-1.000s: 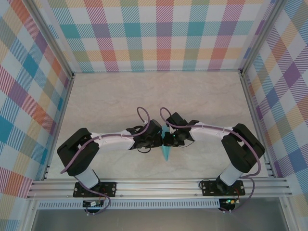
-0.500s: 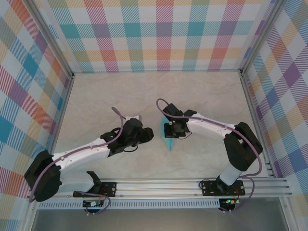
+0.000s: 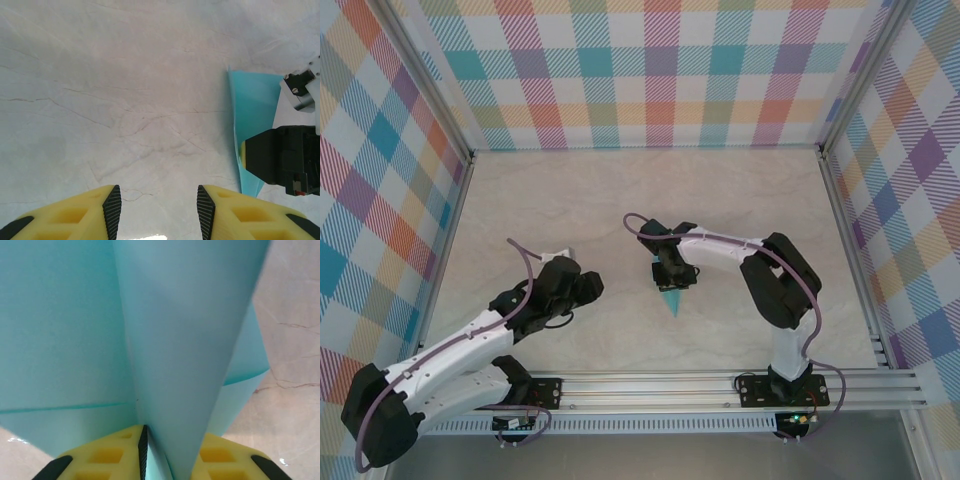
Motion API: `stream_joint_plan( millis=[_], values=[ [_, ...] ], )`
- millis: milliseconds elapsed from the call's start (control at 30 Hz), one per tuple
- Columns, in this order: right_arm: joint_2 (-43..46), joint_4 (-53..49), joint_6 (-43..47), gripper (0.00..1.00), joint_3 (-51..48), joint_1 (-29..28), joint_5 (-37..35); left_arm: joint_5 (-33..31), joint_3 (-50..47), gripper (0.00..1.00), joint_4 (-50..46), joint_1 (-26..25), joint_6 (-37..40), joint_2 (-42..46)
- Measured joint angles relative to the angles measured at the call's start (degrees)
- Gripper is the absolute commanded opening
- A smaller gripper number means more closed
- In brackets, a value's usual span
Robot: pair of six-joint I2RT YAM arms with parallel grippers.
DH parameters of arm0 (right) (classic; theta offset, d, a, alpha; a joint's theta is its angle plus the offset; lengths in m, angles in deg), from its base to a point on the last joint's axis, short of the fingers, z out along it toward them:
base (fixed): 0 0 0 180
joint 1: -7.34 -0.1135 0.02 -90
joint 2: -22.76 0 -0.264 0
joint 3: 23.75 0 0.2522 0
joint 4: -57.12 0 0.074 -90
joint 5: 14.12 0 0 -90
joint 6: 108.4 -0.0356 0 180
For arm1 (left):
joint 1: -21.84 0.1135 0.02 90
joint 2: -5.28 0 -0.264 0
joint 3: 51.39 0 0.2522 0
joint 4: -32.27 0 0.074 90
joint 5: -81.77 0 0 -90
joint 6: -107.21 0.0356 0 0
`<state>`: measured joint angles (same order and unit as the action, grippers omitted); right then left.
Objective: Fold a paper plane with a square sheet of paper (pick it up from the middle)
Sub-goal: Move a paper plane to the center of the table.
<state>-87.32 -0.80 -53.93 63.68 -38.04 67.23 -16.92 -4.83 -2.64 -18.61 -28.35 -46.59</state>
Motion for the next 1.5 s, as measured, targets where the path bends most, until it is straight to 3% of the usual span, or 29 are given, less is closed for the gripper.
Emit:
stream_joint_plan(
  millis=[133,500,933,1200,1367,1500],
  values=[
    [-0.4,-0.8,0.1,0.10,1.0,-0.2,0.0,0.0,0.0,0.47,-1.1,0.9,0.4,0.6],
    [-6.7,-7.6,-1.3,0.16,8.4,-4.2,-6.4,-1.0,0.0,0.48,-3.0,1.3,1.3,0.6],
    [-7.5,-8.5,-1.8,0.09,9.5,-4.2,-6.1,-2.0,0.0,0.48,-4.7,1.8,2.1,0.6],
    [-7.5,-8.6,-3.4,0.10,9.7,-4.2,-6.3,-5.7,0.0,0.49,-6.2,3.1,4.6,0.7],
    [-7.6,-8.6,-4.3,0.17,9.8,-4.2,-5.9,-8.9,0.3,0.50,-8.4,5.6,7.1,0.7],
    [-7.6,-8.5,-4.4,0.34,10.3,-4.2,-5.9,-12.4,1.7,0.56,-10.3,8.2,9.8,2.0]
  ],
)
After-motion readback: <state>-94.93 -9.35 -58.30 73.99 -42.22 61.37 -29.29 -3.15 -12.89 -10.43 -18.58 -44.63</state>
